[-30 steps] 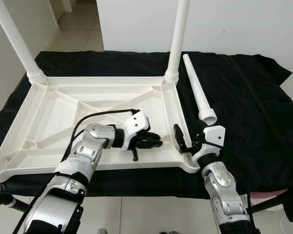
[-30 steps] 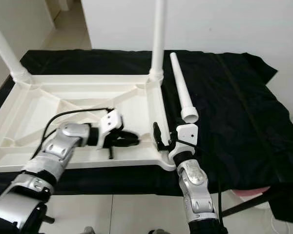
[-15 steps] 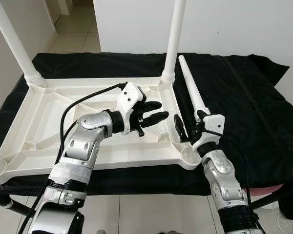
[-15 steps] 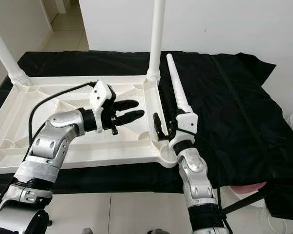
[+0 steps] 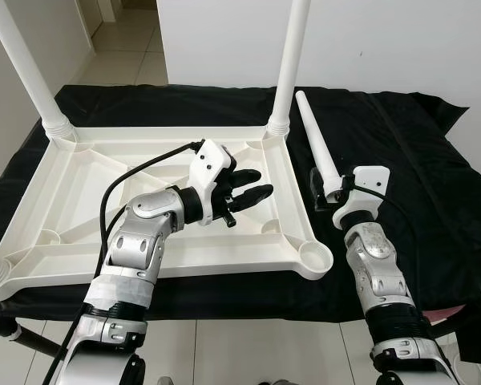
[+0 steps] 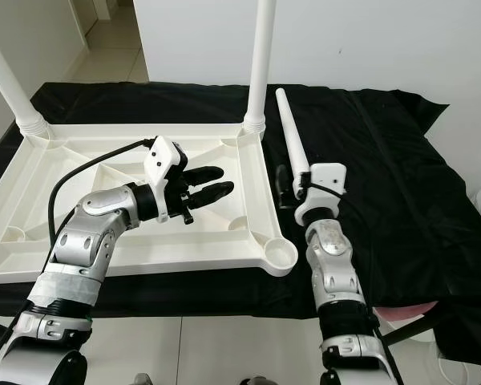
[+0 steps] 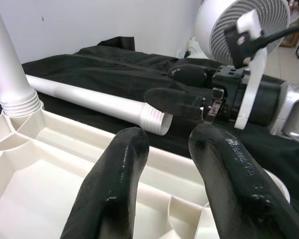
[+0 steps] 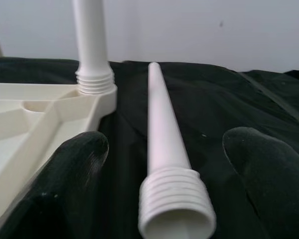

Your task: Building children table

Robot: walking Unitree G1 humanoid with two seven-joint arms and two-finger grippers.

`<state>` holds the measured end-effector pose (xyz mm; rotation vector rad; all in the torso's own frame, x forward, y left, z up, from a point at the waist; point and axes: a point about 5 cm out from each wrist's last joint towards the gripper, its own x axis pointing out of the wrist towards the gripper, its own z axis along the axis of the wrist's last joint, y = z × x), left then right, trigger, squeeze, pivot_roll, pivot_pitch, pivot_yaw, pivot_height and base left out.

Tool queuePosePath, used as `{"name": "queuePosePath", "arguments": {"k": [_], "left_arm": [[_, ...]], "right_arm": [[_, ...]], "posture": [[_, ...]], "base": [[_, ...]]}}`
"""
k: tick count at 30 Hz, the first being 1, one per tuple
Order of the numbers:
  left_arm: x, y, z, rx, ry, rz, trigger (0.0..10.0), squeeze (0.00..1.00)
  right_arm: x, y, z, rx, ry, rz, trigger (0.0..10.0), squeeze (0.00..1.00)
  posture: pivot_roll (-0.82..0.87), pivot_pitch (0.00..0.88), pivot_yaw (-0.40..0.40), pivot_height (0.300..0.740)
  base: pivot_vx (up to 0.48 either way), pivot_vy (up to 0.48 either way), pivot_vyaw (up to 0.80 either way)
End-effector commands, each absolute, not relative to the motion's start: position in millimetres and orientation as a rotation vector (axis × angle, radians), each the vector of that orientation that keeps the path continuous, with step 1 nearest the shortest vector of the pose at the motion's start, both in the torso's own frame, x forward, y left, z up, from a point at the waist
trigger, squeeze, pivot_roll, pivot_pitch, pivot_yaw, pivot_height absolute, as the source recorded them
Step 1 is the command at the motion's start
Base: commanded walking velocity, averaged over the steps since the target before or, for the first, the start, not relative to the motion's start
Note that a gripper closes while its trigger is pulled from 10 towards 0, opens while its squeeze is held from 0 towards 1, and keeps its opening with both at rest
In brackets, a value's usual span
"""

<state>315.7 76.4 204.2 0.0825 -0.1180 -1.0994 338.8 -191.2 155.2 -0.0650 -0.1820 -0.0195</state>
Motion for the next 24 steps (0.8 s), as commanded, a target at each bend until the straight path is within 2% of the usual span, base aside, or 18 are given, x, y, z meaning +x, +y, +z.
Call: {"name": "queuePosePath", "arguments": {"k": [1,2,11,14,24], "left_arm": [[329.4,89.1,206.6,0.050,-0.121,-0.714,10.0,0.00],[327.9,85.5,206.5,0.050,-0.124,-0.724,10.0,0.00],[322.3,71.2,204.7,0.069,-0.118,-0.753,10.0,0.00],[314.9,61.8,198.5,0.146,-0.086,-0.782,10.0,0.00],[306.5,52.6,200.4,0.182,-0.092,-0.789,10.0,0.00]], "right_arm": [[340.7,-193.3,155.0,-0.066,-0.184,-0.040,10.0,1.00],[343.4,-196.4,155.8,-0.068,-0.177,-0.058,10.0,0.00],[356.7,-203.4,156.1,-0.084,-0.143,-0.097,10.0,0.00],[363.4,-199.9,152.7,-0.034,-0.121,-0.057,10.0,0.00],[371.5,-194.3,148.2,-0.019,-0.085,-0.007,10.0,0.00]], "posture": [[-0.02,0.035,-0.022,0.740],[-0.02,0.036,-0.021,0.740],[-0.02,0.037,-0.013,0.740],[-0.02,0.041,-0.009,0.740],[0.01,0.057,-0.013,0.740]], "base": [[0.000,0.000,0.00],[0.000,0.000,0.00],[0.000,0.000,0.00],[0.000,0.000,0.00],[0.000,0.000,0.00]]}}
